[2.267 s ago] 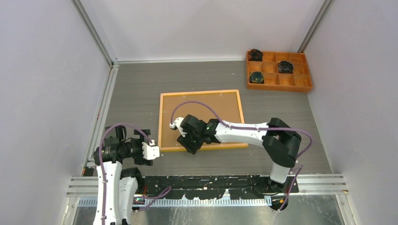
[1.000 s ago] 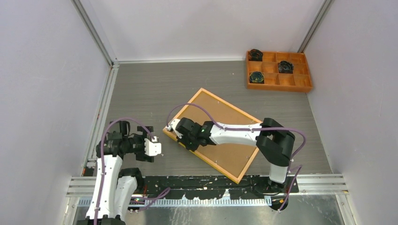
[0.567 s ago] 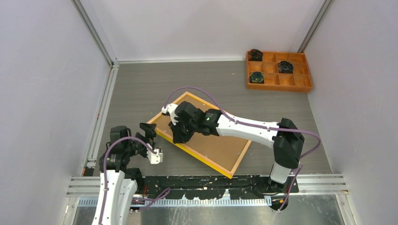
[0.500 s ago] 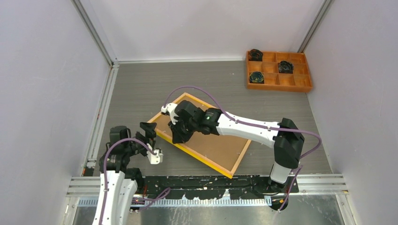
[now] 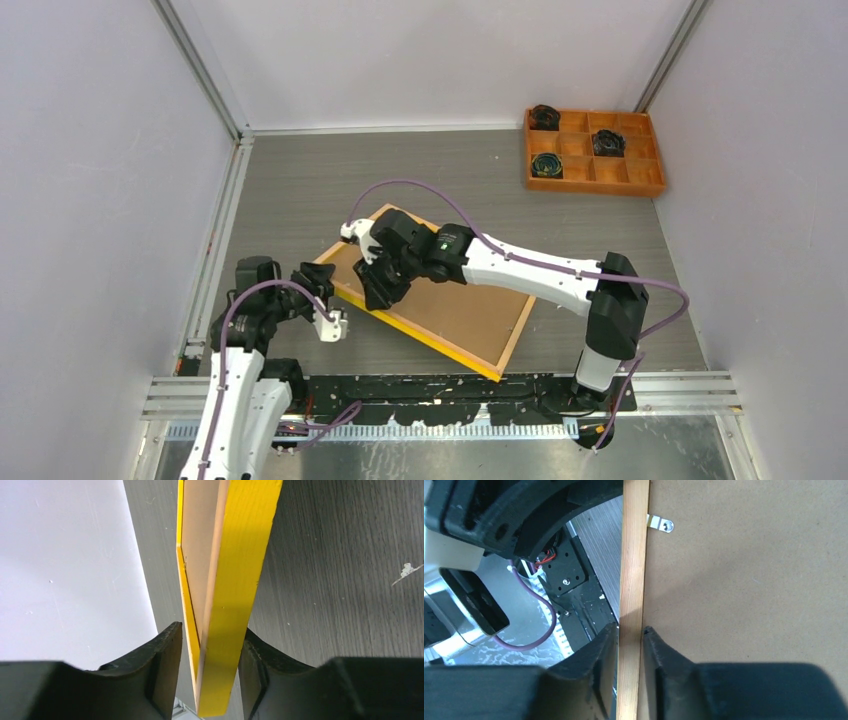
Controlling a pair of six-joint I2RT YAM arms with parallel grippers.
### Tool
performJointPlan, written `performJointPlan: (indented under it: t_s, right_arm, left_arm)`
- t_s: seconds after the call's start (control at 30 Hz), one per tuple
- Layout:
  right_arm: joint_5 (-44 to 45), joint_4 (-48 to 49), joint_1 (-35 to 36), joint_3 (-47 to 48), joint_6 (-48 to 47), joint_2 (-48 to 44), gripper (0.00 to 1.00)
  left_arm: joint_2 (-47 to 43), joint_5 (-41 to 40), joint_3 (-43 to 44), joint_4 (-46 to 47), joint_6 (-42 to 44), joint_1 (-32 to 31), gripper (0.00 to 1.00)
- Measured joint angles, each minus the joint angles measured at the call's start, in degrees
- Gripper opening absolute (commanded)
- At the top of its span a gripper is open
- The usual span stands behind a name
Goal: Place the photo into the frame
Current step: Turn over the photo frame at the center of the board.
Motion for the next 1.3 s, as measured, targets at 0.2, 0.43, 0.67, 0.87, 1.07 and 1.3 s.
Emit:
performJointPlan:
  t_s: [0.2, 0.43, 0.67, 0.87, 1.07, 1.3]
  right_arm:
    - [3.0, -1.9, 0.0, 1.0, -1.5, -3.1, 0.77]
    - [10.7, -6.2, 1.6, -1.0, -7.1, -14.4, 1.0]
    - [24.2, -11.5, 10.9, -6.6, -11.6, -17.6, 1.0]
    - [35.4, -15.0, 16.9, -7.9, -14.8, -13.4, 0.93]
    - [46.3, -16.2, 20.3, -6.8, -17.4, -8.9, 0.69]
    - [54.6, -15.4, 22.2, -6.8, -18.8, -7.0, 0.38]
  left_arm:
    - [0.1, -1.5, 1.3, -1.2, -1.7, -1.6, 0.41]
    - [2.4, -2.3, 6.8, -6.6, -4.2, -1.7, 0.34]
    - [5.4, -2.6, 11.6, -8.8, -7.3, -1.7, 0.33]
    - [5.6, -3.1, 11.7, -9.5, -7.9, -1.9, 0.33]
    - [6.4, -3.1, 13.1, -10.1, -9.5, -1.9, 0.32]
    - [7.3, -3.0, 15.0, -9.6, -12.1, -2.0, 0.44]
